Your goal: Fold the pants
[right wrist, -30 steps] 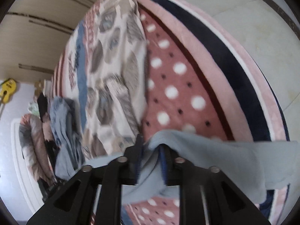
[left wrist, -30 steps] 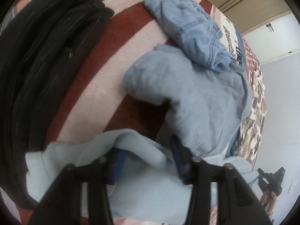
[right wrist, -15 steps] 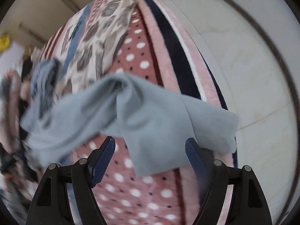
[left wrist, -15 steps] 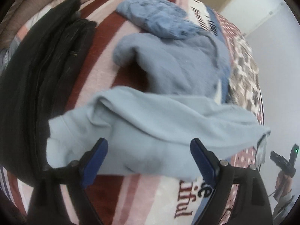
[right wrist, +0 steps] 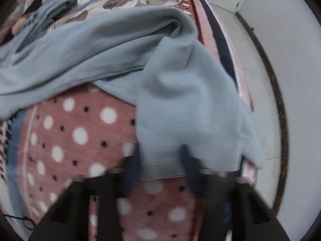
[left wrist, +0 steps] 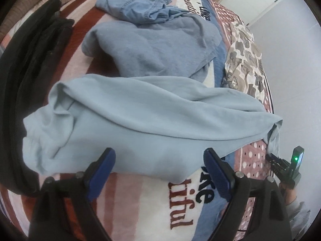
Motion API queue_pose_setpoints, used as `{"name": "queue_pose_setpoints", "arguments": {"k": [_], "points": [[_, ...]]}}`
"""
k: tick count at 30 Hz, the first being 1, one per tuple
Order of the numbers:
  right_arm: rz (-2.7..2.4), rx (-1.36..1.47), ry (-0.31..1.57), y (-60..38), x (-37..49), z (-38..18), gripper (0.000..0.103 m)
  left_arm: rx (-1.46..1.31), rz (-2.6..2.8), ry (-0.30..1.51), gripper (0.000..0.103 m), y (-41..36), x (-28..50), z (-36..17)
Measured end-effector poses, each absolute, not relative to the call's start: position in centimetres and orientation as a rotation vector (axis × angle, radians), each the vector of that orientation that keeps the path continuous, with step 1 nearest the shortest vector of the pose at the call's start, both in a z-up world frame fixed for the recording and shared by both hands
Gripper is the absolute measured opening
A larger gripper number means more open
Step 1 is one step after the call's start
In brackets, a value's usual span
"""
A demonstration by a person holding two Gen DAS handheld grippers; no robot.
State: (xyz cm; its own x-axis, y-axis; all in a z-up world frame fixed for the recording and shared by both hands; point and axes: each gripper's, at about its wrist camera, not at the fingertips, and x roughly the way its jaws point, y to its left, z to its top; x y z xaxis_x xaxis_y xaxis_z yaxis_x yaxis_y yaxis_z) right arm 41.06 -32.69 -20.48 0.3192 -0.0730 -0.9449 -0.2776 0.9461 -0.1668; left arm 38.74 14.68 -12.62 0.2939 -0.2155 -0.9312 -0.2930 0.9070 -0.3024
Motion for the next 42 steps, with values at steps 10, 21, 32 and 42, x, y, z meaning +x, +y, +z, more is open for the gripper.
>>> {"name": "queue_pose_setpoints", "arguments": {"k": [10, 21, 32, 42], "points": [[0.212, -0.201, 1.352, -42.1, 48.5, -12.6, 0.004, -0.437, 0.016, 1.273, 0.087, 13.3, 41.4, -12.4], [0.012, -0.344, 1.546, -47.3, 58.2, -16.0, 0.022, -0.411, 0.005, 1.297, 0.087, 12.2, 43.5, -13.6], [0.243, 0.103, 1.492, -42.4, 53.3, -14.6, 0.048, -0.439, -0.028, 1.328, 0.087, 12.6, 42.9, -14.4], [0.174, 0.585, 1.351, -43.4, 51.6, -20.8, 0.048, -0.437, -0.016, 1.325, 0.087, 12.4, 43.2, -14.6]]}}
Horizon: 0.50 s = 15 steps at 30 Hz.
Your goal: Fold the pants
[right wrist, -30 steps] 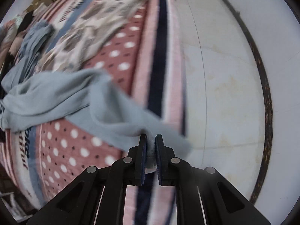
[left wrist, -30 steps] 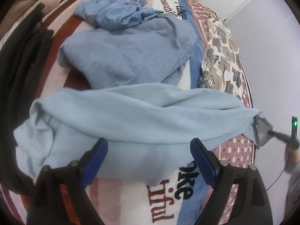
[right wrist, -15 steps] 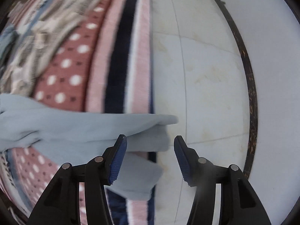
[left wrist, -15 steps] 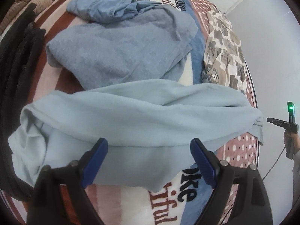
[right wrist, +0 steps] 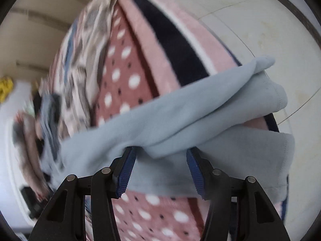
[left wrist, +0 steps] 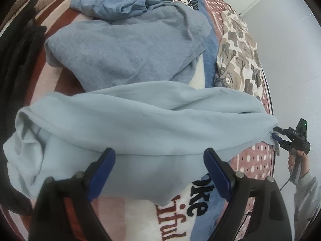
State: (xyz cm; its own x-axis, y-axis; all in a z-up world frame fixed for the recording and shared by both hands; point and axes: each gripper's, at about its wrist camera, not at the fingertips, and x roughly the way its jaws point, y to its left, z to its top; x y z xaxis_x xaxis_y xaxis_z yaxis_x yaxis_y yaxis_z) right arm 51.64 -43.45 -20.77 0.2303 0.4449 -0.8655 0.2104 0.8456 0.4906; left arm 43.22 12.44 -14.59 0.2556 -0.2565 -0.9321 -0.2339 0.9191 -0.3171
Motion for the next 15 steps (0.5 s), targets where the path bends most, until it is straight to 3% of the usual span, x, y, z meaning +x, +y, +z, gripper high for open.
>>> {"name": "queue_pose_setpoints", "arguments": {"k": [3, 6, 8, 12, 15], "points": [[0.161, 0.610, 1.313, -44.0, 51.5, -20.6, 0.045, -0.438, -0.011, 1.327, 0.087, 12.5, 43.3, -14.8], [0.184, 0.616, 1.272, -44.2, 51.5, -19.7, 0.032, -0.435, -0.011, 1.324, 0.087, 12.4, 43.5, -14.7], [0.193, 0.600, 1.268, -43.9, 51.9, -19.5, 0.031, -0.437, -0.012, 1.320, 0.087, 12.4, 43.5, -14.7], [0.153, 0.591, 1.291, -43.5, 53.4, -20.8, 0.010, -0.442, -0.007, 1.320, 0.087, 12.4, 43.7, -14.9], [0.132, 0.600, 1.278, -43.5, 53.0, -20.6, 0.003, -0.434, -0.011, 1.323, 0.087, 12.3, 43.7, -14.7]]}}
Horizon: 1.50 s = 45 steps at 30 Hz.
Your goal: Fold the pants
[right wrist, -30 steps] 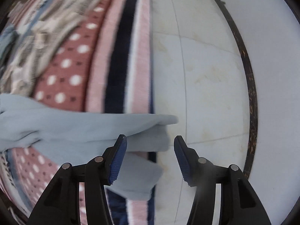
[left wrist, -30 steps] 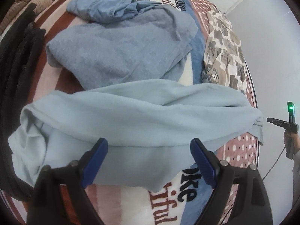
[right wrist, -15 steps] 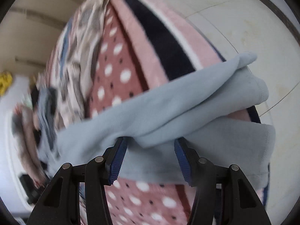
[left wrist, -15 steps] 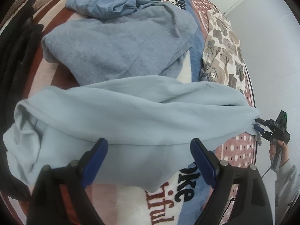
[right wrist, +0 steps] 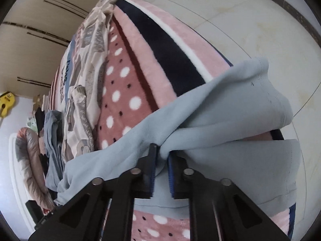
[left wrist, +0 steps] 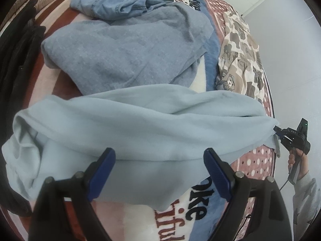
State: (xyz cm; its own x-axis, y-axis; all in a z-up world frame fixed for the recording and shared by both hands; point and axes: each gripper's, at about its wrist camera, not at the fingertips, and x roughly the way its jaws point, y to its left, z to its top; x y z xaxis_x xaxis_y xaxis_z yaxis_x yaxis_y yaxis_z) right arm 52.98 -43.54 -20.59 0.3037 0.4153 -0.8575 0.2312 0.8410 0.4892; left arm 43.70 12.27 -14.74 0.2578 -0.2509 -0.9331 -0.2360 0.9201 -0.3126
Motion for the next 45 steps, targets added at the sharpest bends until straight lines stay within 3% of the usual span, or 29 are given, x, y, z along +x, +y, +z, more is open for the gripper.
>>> {"name": "queue_pose_setpoints", "arguments": {"k": [8, 13, 16, 20, 22, 30, 31, 33, 36, 38, 40, 43, 45], "points": [[0.138, 0.621, 1.239, -45.4, 48.2, -15.1, 0.002, -0.441, -0.024, 1.332, 0.087, 12.4, 43.5, -15.1], [0.069, 0.582, 1.325, -46.2, 47.0, -17.0, 0.002, -0.430, -0.038, 1.345, 0.087, 12.3, 43.8, -15.6], [0.002, 0.498, 1.429, -45.7, 46.9, -19.0, 0.013, -0.410, -0.039, 1.362, 0.087, 12.2, 44.2, -16.2], [0.048, 0.472, 1.344, -43.5, 45.5, -16.2, 0.048, -0.444, -0.064, 1.363, 0.087, 12.6, 44.3, -16.3], [0.163, 0.559, 1.301, -41.4, 45.1, -15.3, 0.056, -0.503, -0.084, 1.362, 0.087, 12.9, 44.2, -16.5], [0.386, 0.760, 1.402, -32.5, 46.9, -21.5, 0.053, -0.523, -0.077, 1.433, 0.087, 12.3, 43.6, -18.6], [0.383, 0.767, 1.404, -32.2, 47.1, -22.1, 0.051, -0.523, -0.073, 1.436, 0.087, 12.4, 43.5, -18.9], [0.373, 0.784, 1.382, -31.9, 47.3, -22.3, 0.030, -0.529, -0.065, 1.439, 0.087, 12.7, 43.5, -19.4], [0.387, 0.792, 1.366, -31.8, 47.3, -21.4, 0.026, -0.555, -0.061, 1.410, 0.087, 13.3, 43.7, -19.6], [0.403, 0.782, 1.362, -31.5, 47.1, -20.8, 0.026, -0.570, -0.055, 1.393, 0.080, 13.7, 44.3, -19.7], [0.413, 0.759, 1.364, -31.3, 47.3, -20.1, 0.026, -0.581, -0.058, 1.392, 0.059, 14.0, 44.9, -19.9], [0.398, 0.713, 1.370, -30.7, 48.4, -20.2, 0.009, -0.562, -0.059, 1.388, 0.036, 14.4, 46.0, -19.8], [0.406, 0.725, 1.354, -30.3, 49.6, -19.8, 0.007, -0.546, -0.067, 1.349, 0.034, 14.8, 46.7, -18.8]]}}
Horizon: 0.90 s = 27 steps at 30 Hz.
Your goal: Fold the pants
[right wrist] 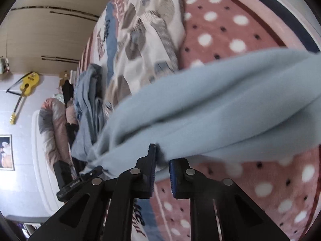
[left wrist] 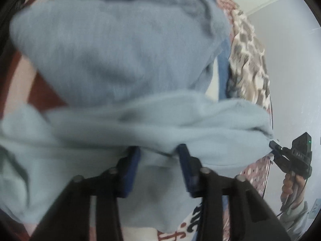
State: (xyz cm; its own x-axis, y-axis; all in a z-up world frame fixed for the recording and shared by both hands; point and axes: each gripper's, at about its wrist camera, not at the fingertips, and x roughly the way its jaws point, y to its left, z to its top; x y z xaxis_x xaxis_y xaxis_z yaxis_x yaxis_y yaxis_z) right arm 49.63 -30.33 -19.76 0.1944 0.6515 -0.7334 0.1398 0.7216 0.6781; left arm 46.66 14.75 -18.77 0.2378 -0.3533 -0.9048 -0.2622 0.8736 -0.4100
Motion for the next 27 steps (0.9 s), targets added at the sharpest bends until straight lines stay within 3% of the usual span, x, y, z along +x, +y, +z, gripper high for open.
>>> {"name": "queue_pose_setpoints", "arguments": {"k": [6, 8, 10, 13, 18, 23, 26, 27], "points": [[0.421, 0.708, 1.330, -29.6, 53.3, -18.2, 0.008, -0.561, -0.064, 1.312, 0.036, 16.3, 48.9, -17.2], [0.395, 0.707, 1.369, -29.7, 54.5, -18.8, 0.009, -0.567, -0.087, 1.320, 0.046, 16.3, 48.7, -17.0], [0.405, 0.651, 1.386, -29.2, 54.8, -18.5, 0.010, -0.540, -0.096, 1.345, 0.073, 15.8, 47.7, -16.7], [0.412, 0.569, 1.369, -28.4, 54.8, -18.0, 0.014, -0.580, -0.162, 1.382, 0.083, 15.1, 46.1, -17.2], [0.361, 0.582, 1.321, -28.2, 57.1, -19.3, 0.013, -0.523, -0.190, 1.486, 0.084, 12.8, 45.8, -20.4], [0.324, 0.572, 1.278, -28.9, 59.8, -19.8, 0.014, -0.569, -0.098, 1.326, 0.084, 14.4, 48.1, -19.7], [0.345, 0.543, 1.278, -29.0, 60.0, -18.9, 0.014, -0.605, -0.063, 1.319, 0.083, 15.5, 49.6, -19.8], [0.372, 0.526, 1.269, -28.7, 59.6, -18.2, 0.020, -0.613, -0.063, 1.318, 0.083, 15.7, 49.9, -19.7]]}}
